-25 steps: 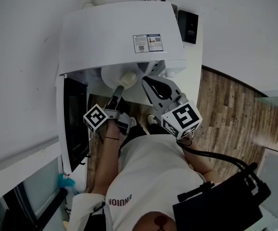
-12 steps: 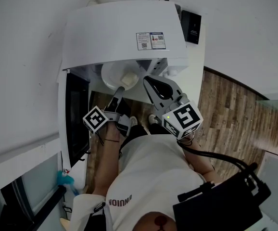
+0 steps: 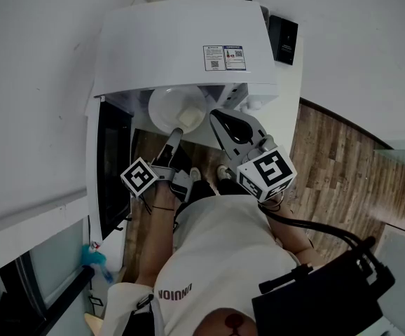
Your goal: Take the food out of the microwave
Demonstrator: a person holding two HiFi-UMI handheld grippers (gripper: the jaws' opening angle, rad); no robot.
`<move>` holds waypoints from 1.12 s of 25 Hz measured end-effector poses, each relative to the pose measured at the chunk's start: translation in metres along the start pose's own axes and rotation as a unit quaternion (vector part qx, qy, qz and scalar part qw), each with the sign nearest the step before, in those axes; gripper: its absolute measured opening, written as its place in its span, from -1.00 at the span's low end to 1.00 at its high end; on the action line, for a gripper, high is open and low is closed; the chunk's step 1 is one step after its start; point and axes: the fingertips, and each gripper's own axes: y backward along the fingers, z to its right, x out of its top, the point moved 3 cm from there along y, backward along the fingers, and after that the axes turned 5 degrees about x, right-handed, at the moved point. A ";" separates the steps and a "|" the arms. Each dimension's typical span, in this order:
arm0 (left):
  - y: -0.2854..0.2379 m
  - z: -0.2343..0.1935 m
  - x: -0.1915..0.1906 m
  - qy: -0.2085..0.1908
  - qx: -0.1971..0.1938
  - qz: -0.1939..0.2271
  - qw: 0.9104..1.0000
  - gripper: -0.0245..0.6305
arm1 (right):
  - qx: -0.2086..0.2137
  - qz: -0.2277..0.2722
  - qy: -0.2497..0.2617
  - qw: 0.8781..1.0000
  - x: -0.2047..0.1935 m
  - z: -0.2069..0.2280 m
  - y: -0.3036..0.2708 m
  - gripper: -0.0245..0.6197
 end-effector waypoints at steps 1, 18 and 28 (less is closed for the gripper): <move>0.001 0.000 0.000 0.000 0.000 0.000 1.000 -0.85 | 0.000 0.000 0.000 1.000 0.000 0.000 0.000 -0.86; 0.015 0.010 -0.011 0.003 -0.014 -0.013 1.000 -0.85 | 0.008 -0.003 0.003 1.000 0.001 -0.004 -0.005 -0.86; 0.032 0.016 -0.020 0.010 -0.018 -0.018 1.000 -0.85 | 0.022 0.000 0.007 1.000 0.005 -0.013 -0.011 -0.86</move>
